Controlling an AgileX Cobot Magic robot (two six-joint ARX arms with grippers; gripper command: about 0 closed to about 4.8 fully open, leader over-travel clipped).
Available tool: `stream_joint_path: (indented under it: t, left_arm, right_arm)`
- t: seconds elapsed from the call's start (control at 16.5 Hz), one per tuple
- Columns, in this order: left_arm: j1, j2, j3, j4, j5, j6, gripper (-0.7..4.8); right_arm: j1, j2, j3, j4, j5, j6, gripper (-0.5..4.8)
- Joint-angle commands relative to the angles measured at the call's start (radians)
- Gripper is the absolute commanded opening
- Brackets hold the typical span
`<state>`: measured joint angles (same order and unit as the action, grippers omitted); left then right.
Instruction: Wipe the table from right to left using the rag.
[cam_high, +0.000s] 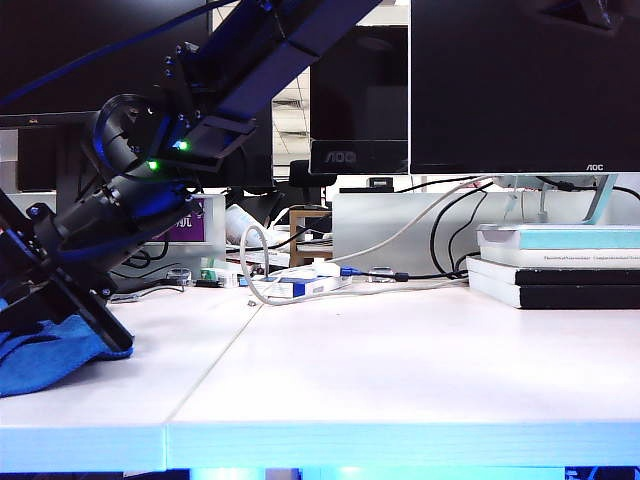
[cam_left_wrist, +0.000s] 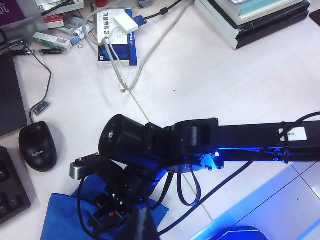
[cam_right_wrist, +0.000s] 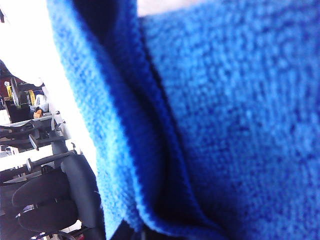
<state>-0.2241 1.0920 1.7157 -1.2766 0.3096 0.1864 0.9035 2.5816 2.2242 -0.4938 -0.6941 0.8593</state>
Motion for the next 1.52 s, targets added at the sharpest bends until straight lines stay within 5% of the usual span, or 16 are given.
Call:
stream_joint_path:
  t: [0.06,0.49,1.15,1.52]
  left_arm:
    - [-0.001,-0.004,0.004,0.006,0.001,0.000,-0.05]
    - [-0.001,-0.004,0.004,0.010,0.001,0.000,-0.05]
    - [-0.001,-0.003,0.004,0.014,-0.004,-0.003,-0.05]
    - [0.000,0.008,0.002,0.018,-0.044,-0.003,-0.05]
  right_arm:
    - [0.006,0.004,0.001,-0.007,-0.008,-0.003,-0.06]
    - [-0.002,0.003,0.104,-0.275,0.148,-0.200,-0.06]
    - [-0.016,0.003,0.114,-0.239,0.091,-0.223,-0.06]
    - [-0.004,0.003,0.114,-0.358,0.188,-0.356,-0.06]
